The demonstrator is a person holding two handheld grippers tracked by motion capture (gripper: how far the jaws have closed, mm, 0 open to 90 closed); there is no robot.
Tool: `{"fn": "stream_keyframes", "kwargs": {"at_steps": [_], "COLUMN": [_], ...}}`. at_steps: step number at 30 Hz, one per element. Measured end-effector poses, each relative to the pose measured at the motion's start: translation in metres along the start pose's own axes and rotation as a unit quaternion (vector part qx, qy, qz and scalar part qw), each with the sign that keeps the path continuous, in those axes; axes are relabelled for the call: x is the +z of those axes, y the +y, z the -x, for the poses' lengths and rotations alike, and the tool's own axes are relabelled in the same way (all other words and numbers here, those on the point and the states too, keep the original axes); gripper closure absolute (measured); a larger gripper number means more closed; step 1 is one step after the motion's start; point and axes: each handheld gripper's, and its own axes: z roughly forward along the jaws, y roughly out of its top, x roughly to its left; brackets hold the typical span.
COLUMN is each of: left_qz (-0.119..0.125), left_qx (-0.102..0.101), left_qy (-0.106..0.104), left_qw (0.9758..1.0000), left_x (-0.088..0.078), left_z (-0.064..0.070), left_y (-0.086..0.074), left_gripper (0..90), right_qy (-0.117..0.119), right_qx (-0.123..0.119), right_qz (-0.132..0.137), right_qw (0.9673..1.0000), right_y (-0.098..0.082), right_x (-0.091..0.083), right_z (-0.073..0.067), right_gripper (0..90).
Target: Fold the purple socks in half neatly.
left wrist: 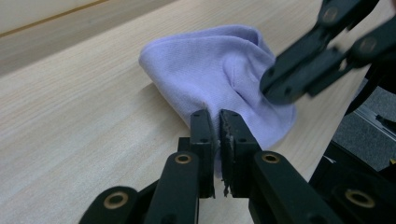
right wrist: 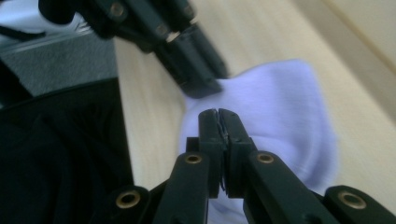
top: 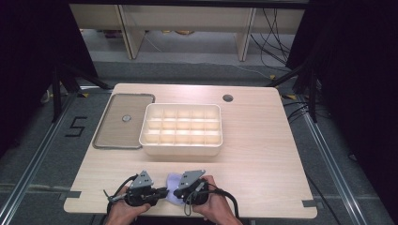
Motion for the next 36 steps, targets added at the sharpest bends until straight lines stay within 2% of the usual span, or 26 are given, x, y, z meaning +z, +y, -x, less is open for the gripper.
{"fn": "stream_keyframes", "kwargs": {"at_steps": [1,4,5,7,8,9,11,12,13,14,15,17,19,22,23,25,26,27,28,29,31,32,33,34,35,36], "left_qz": [0.002,-0.003,-0.002,-0.001,-0.006,0.002,0.002,-0.008,-0.008,-0.005,-0.013,-0.007,-0.002,-0.005,-0.009,-0.002,-0.011,-0.009,-0.009,0.002,-0.003,-0.001,-0.006,-0.006,-0.01,-0.006], "left_qx": [0.012,0.023,0.018,0.027,0.038,0.03,0.047,0.052,0.052,0.046,0.063,0.053,0.057,0.062,0.068,0.061,0.075,0.072,0.079,0.07,0.069,0.068,0.067,0.073,0.083,0.078], "left_qy": [-0.001,0.006,0.005,0.006,0.012,0.004,0.002,0.007,0.006,0.004,0.007,0.004,0.002,0.002,0.002,0.006,0.007,0.008,0.008,0.006,0.01,0.006,0.014,0.009,0.009,0.011], "left_qw": [0.9999,0.9997,0.9998,0.9996,0.9992,0.9995,0.9989,0.9986,0.9986,0.9989,0.9979,0.9986,0.9984,0.9981,0.9977,0.9981,0.9971,0.9973,0.9968,0.9975,0.9976,0.9977,0.9976,0.9973,0.9965,0.9968], "left_x": [0.0,-0.002,-0.002,-0.002,-0.003,-0.002,-0.002,-0.004,-0.004,-0.002,-0.004,-0.003,-0.003,-0.004,-0.004,-0.003,-0.004,-0.004,-0.004,-0.004,-0.005,-0.005,-0.006,-0.007,-0.008,-0.007], "left_z": [-0.001,0.003,0.004,0.006,0.006,0.008,0.009,0.01,0.011,0.013,0.012,0.015,0.015,0.015,0.015,0.017,0.015,0.016,0.016,0.018,0.018,0.018,0.018,0.019,0.019,0.02], "left_y": [0.001,0.002,0.003,0.004,0.005,0.004,0.005,0.006,0.006,0.005,0.006,0.006,0.007,0.007,0.008,0.008,0.008,0.008,0.008,0.008,0.008,0.008,0.007,0.008,0.008,0.008], "left_gripper": [83.7,84.0,84.0,84.0,84.0,84.0,84.0,84.0,84.1,84.0,84.1,84.2,84.3,84.2,84.2,84.2,84.2,84.1,84.2,84.1,84.1,84.1,84.0,84.0,84.0,83.9], "right_qy": [0.002,0.002,0.002,-0.004,-0.001,-0.005,-0.013,-0.026,-0.037,-0.051,-0.056,-0.056,-0.048,-0.062,-0.065,-0.072,-0.073,-0.068,-0.07,-0.073,-0.078,-0.078,-0.077,-0.085,-0.077,-0.077], "right_qx": [-0.008,-0.004,-0.007,-0.007,-0.006,-0.004,-0.008,-0.002,-0.004,0.006,0.001,0.007,0.013,0.005,0.014,0.023,0.012,0.026,0.021,0.011,0.013,0.028,0.017,0.016,0.02,0.027], "right_qz": [-0.008,-0.021,-0.021,-0.025,-0.029,-0.023,-0.012,-0.004,0.001,0.0,-0.007,-0.021,-0.017,-0.012,-0.007,-0.015,-0.016,-0.012,-0.017,-0.016,-0.003,0.003,0.009,0.013,0.014,0.015], "right_qw": [0.9999,0.9998,0.9997,0.9997,0.9996,0.9997,0.9998,0.9997,0.9993,0.9987,0.9984,0.9982,0.9986,0.998,0.9977,0.997,0.9972,0.9973,0.9972,0.9971,0.9968,0.9966,0.9968,0.9962,0.9968,0.9965], "right_y": [0.0,-0.003,-0.002,-0.001,-0.001,-0.001,0.003,0.005,0.007,0.007,0.007,0.002,0.001,0.005,0.006,0.005,0.003,0.003,0.004,0.006,0.007,0.007,0.006,0.005,0.002,-0.002], "right_x": [0.005,0.015,0.015,0.014,0.013,0.013,0.008,0.004,0.004,0.002,0.004,0.011,0.014,0.009,0.008,0.009,0.013,0.014,0.013,0.01,0.0,-0.005,-0.01,-0.016,-0.021,-0.025], "right_z": [-0.001,-0.002,-0.001,-0.002,-0.001,0.0,0.004,0.008,0.012,0.017,0.023,0.031,0.033,0.034,0.035,0.038,0.041,0.039,0.039,0.04,0.04,0.039,0.039,0.038,0.037,0.034], "right_gripper": [89.1,90.0,90.0,90.0,90.0,90.0,90.0,90.0,90.0,90.0,90.0,90.0,90.0,90.0,90.0,90.0,90.0,90.0,90.0,90.0,89.6,89.4,89.3,89.2,89.1,89.0]}}
